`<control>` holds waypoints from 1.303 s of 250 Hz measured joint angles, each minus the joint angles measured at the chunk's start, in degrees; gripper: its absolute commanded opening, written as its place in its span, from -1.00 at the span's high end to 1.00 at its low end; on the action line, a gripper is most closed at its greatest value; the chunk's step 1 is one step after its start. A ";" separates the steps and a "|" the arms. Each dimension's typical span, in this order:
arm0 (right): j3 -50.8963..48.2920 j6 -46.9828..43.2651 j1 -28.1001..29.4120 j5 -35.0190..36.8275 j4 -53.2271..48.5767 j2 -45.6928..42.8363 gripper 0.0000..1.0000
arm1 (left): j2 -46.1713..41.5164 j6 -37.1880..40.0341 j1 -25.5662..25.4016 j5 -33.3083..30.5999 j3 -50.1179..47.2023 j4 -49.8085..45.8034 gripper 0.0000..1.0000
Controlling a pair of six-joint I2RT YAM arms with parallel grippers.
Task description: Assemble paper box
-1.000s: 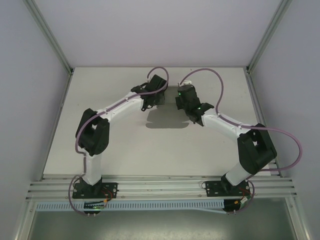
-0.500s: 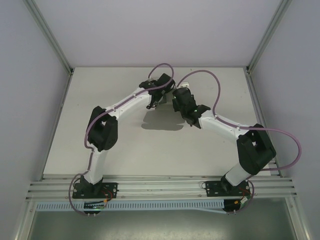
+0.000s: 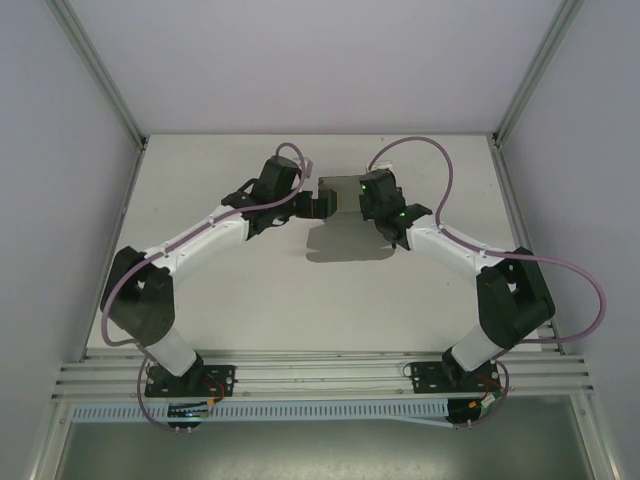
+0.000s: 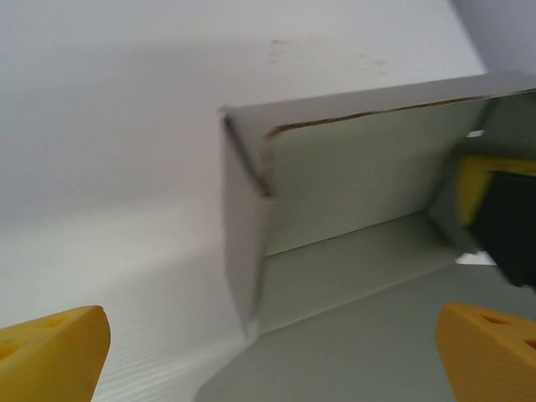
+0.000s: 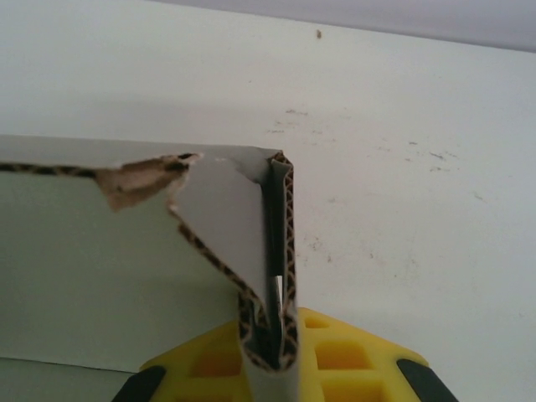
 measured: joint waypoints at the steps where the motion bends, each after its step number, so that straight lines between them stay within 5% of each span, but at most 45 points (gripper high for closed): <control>1: 0.00 -0.09 -0.02 -0.13 -0.07 0.00 1.00 | -0.09 -0.02 0.00 0.04 -0.07 0.04 -0.97; 59: 5.18 -11.89 -6.58 -20.87 -10.40 0.98 1.00 | -6.86 -0.02 0.13 0.94 -5.35 1.09 -0.97; 113: 11.39 -34.23 -7.52 -33.18 -24.41 7.87 1.00 | -16.63 -0.07 2.21 0.42 -10.86 1.25 -0.97; 159: 14.58 -55.30 -0.90 -32.06 -33.24 14.80 1.00 | -20.79 -0.35 5.11 -1.40 -14.58 1.27 -0.97; 227: 29.22 -74.47 4.74 -23.15 -36.61 27.41 1.00 | -19.45 -2.89 9.18 -1.64 -20.70 1.01 -0.97; 272: 37.83 -80.98 6.97 -17.29 -37.83 37.11 0.68 | -17.62 -4.52 10.21 -2.08 -22.56 0.83 -0.97; 293: 37.81 -82.44 7.26 -17.14 -37.09 37.13 0.20 | -17.64 -5.55 11.19 -2.29 -23.67 0.76 -0.97; 326: 35.76 -83.62 7.41 -16.92 -33.64 36.33 -0.07 | -17.99 -6.80 12.28 -2.29 -25.83 0.63 -0.97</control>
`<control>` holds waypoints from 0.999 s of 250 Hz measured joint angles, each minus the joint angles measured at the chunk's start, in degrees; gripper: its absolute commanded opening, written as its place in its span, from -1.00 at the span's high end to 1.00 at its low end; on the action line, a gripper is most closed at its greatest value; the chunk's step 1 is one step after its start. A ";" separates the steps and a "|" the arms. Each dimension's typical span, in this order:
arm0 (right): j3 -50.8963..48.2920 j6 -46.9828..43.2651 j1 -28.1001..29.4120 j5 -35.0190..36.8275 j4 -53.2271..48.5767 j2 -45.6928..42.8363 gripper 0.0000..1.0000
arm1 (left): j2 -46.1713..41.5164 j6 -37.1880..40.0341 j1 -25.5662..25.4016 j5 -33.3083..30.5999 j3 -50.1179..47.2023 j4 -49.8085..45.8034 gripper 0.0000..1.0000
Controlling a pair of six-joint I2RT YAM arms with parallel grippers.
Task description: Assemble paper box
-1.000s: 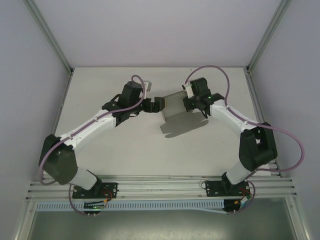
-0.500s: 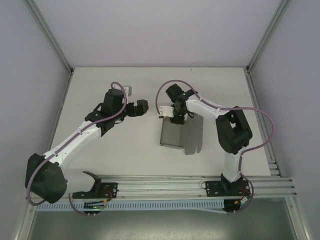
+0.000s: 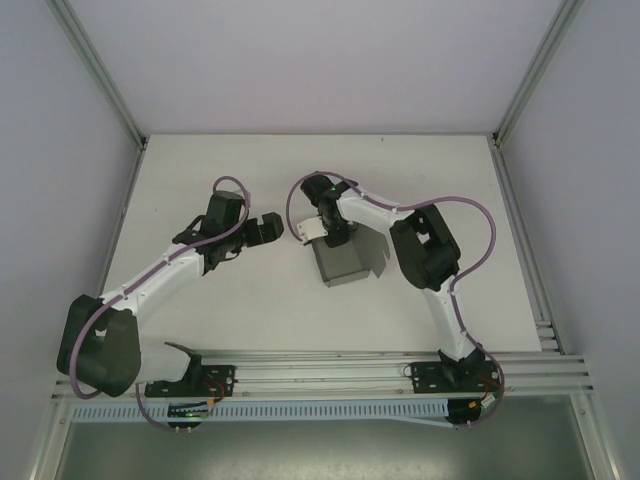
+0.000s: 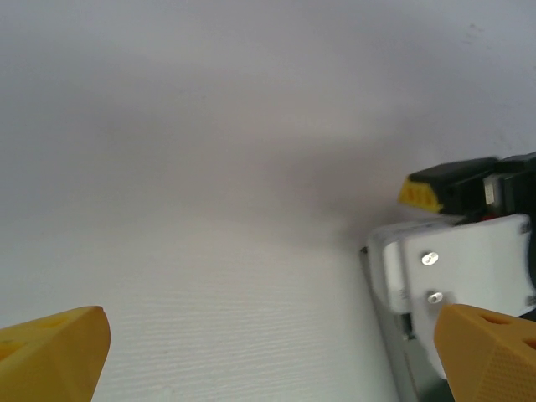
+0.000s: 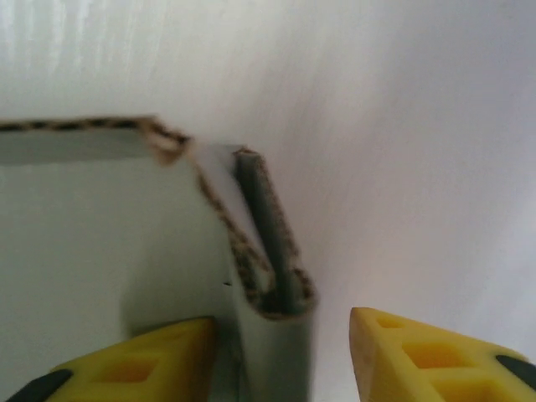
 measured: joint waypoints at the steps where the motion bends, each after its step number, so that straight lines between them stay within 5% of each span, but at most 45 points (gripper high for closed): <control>1: -0.04 0.04 0.00 0.00 0.04 -0.04 -0.07 | 0.00 -0.02 0.02 -0.02 -0.07 -0.02 -0.97; 89: -3.04 3.85 0.02 -3.87 -0.92 -10.99 -0.46 | -0.20 -0.24 0.17 1.22 -0.66 0.52 -0.97; 103: -4.68 7.04 0.02 -4.46 0.98 -15.19 -0.84 | 0.13 -0.24 0.17 1.57 -0.63 0.57 -0.97; 109: -5.73 10.19 0.02 -4.24 2.23 -17.25 -0.98 | 0.37 -0.22 0.17 1.66 -0.59 0.61 -0.97; 146: -14.88 34.97 0.00 3.06 10.67 -32.17 -0.98 | 2.64 -0.15 0.17 2.03 0.09 0.66 -0.97; 195: -27.96 71.82 -3.89 9.53 8.81 -51.58 -0.92 | 6.29 0.83 0.17 3.41 2.16 1.11 -0.97; 250: -43.67 85.29 -3.85 -0.20 9.09 -58.51 -0.74 | 9.99 1.81 0.17 5.49 3.56 2.01 -0.97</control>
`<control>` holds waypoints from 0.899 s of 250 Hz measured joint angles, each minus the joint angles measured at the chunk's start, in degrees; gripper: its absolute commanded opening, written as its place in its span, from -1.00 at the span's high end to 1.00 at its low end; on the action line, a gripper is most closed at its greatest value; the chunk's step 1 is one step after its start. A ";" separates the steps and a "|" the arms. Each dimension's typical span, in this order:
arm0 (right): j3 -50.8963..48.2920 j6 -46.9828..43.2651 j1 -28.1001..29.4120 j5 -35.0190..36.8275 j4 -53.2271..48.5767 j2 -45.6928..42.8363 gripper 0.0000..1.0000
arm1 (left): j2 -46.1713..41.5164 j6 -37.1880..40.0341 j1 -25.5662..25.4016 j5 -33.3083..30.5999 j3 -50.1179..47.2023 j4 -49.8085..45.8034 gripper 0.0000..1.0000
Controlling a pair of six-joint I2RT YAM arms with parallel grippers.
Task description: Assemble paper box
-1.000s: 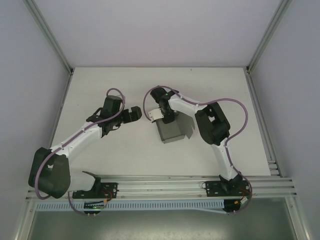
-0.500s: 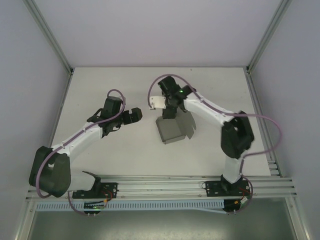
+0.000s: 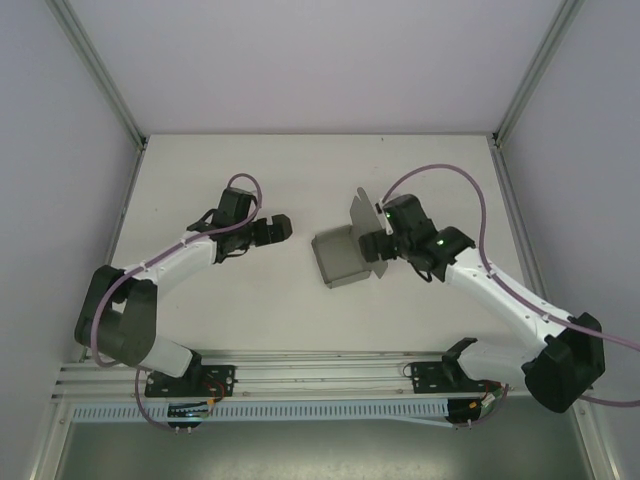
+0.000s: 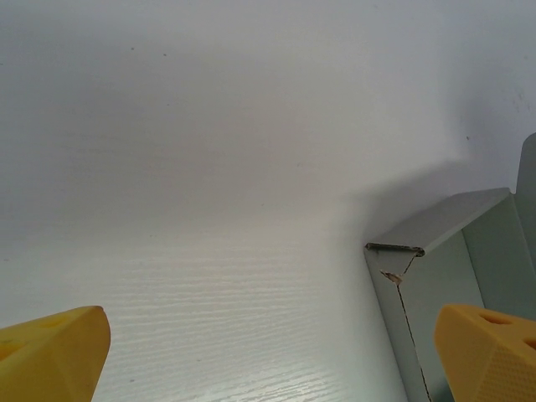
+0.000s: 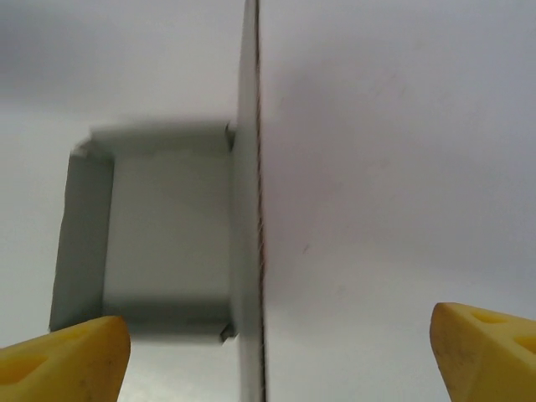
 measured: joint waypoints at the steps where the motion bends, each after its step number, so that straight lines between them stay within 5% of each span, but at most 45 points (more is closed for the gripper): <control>1: -0.09 -0.04 0.00 -0.13 0.00 0.07 -0.73 | 0.04 0.02 0.00 0.00 0.00 0.02 -0.97; 12: -0.46 0.50 0.00 -1.11 -0.15 0.74 -0.58 | 0.39 0.13 0.00 0.42 0.09 0.13 -0.97; 44: 1.31 -0.42 -0.50 -1.42 0.28 4.33 0.40 | 0.52 0.50 0.00 1.07 0.09 0.28 -0.97; 71: 2.54 -2.95 -2.67 -3.43 1.46 7.72 1.00 | 0.52 1.07 0.00 1.20 0.09 0.37 -0.97; 116: 5.22 -17.79 -8.26 -16.20 3.48 11.02 1.00 | -0.72 3.23 0.00 1.73 0.04 0.39 -0.97; 171: 22.34 -53.31 -10.95 -32.57 -10.95 23.32 1.00 | -5.97 9.75 0.00 8.02 -3.06 3.41 -0.97; 225: 43.10 -72.37 -11.93 -35.19 -25.68 39.15 0.95 | -7.10 18.34 0.00 13.75 -4.98 4.66 -0.97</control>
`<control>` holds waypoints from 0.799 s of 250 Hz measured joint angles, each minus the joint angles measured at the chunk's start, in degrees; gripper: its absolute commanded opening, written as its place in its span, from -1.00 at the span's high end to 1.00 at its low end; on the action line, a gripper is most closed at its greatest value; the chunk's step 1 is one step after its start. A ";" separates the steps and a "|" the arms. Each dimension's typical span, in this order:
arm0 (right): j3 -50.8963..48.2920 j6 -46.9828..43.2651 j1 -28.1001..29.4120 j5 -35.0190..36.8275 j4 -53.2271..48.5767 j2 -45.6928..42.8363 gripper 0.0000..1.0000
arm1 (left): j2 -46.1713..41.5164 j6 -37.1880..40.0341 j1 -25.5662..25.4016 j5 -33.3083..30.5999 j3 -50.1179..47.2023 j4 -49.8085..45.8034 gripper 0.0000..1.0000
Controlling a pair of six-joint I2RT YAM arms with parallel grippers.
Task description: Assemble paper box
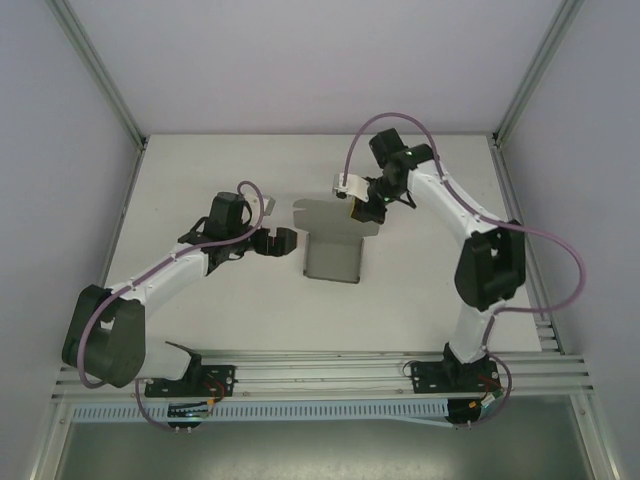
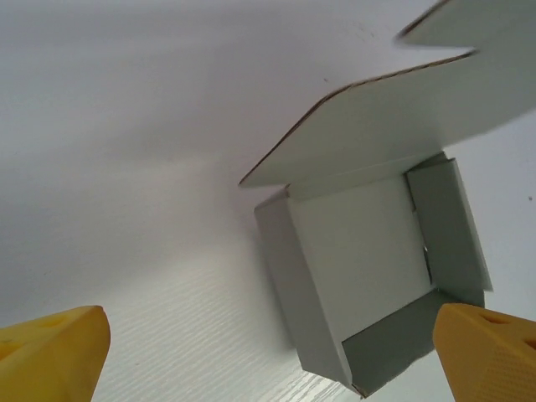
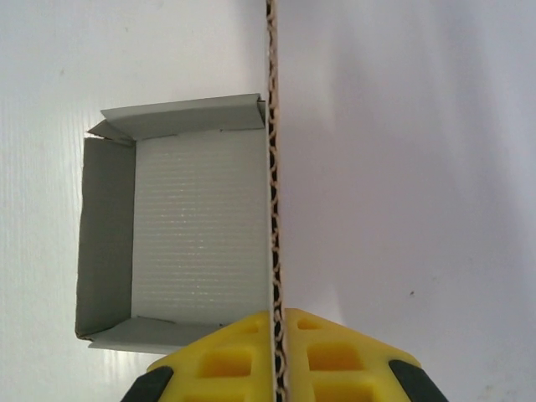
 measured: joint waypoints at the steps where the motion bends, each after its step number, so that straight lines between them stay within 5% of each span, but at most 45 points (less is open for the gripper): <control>1: 0.28 -0.22 0.02 0.00 -0.24 0.28 0.95 | 0.00 0.22 0.00 0.04 0.00 0.02 -0.97; 42: 7.26 -6.51 0.02 -0.96 -6.58 7.43 0.87 | 1.27 6.27 0.00 1.27 0.48 0.57 -0.97; 76: 8.74 -8.96 0.09 -0.39 -9.35 7.58 0.05 | 5.53 11.04 0.00 3.06 3.26 0.13 -0.96; 109: 8.46 -9.64 -0.13 0.83 -10.36 7.52 -0.32 | 9.27 15.67 0.00 4.68 7.39 -1.33 -0.94; 176: 0.61 -7.61 -5.07 1.90 -9.44 2.80 -0.31 | 15.93 25.88 0.00 7.30 16.04 -6.32 -0.71; 200: -0.72 -6.05 -6.14 2.10 -8.50 2.51 -0.06 | 19.12 28.63 0.00 9.09 19.32 -9.27 -0.49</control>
